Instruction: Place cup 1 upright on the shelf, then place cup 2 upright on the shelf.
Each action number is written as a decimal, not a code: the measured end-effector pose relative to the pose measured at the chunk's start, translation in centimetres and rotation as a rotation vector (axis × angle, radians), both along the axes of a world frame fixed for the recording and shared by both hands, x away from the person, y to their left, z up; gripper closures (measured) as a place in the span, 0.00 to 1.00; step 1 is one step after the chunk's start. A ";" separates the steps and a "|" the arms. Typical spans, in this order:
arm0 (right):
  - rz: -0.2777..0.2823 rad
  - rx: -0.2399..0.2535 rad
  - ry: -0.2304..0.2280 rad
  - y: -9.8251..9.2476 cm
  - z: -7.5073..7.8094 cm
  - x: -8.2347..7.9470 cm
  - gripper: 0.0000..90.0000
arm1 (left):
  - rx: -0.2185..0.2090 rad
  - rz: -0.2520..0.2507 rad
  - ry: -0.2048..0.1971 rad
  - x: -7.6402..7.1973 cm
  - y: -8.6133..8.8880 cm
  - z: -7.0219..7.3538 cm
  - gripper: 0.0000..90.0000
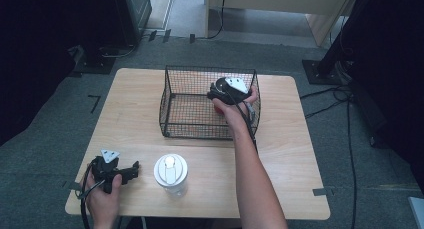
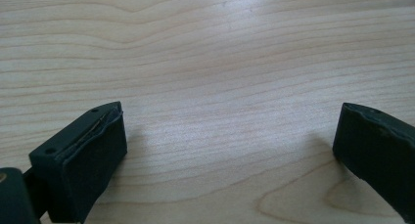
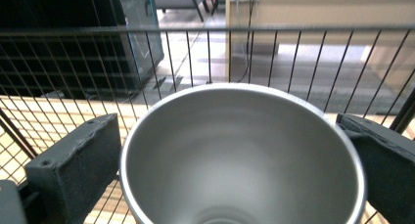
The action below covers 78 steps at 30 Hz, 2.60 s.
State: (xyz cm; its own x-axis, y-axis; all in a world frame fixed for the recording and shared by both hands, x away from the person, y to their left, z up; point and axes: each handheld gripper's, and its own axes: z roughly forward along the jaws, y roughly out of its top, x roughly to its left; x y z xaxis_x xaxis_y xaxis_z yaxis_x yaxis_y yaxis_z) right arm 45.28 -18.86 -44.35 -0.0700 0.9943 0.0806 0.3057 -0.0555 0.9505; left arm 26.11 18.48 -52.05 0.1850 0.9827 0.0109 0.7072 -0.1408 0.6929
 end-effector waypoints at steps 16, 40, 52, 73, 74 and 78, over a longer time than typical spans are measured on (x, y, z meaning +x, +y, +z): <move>0.048 0.034 -0.155 -0.6 5.2 -2.2 0.00 | 0.000 -0.001 0.000 0.0 0.0 0.0 0.00; 0.242 -0.041 -0.230 2.0 7.4 -11.9 0.00 | 0.001 0.000 0.000 0.0 0.0 0.0 0.00; 0.266 -0.070 -0.208 1.0 6.1 -15.8 0.00 | 0.001 0.000 0.000 0.0 0.0 0.0 0.00; 0.327 -0.028 -0.152 0.0 2.3 -21.9 0.00 | -0.001 0.001 -0.001 0.0 0.0 0.0 0.00; 0.332 -0.027 -0.149 0.0 2.0 -22.1 0.00 | -0.001 0.000 -0.001 0.0 0.0 0.0 0.00; 0.352 -0.016 -0.134 0.1 0.8 -23.1 0.00 | -0.001 0.001 -0.001 0.0 0.0 0.0 0.00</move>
State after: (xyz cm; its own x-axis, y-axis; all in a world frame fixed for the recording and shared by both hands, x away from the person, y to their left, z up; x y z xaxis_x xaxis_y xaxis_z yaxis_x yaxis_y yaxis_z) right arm 22.13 -18.79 -43.56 -0.4162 0.9087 0.0322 0.1766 0.0461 0.9832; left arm 26.11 18.47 -52.07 0.1844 0.9828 0.0103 0.7063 -0.1398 0.6939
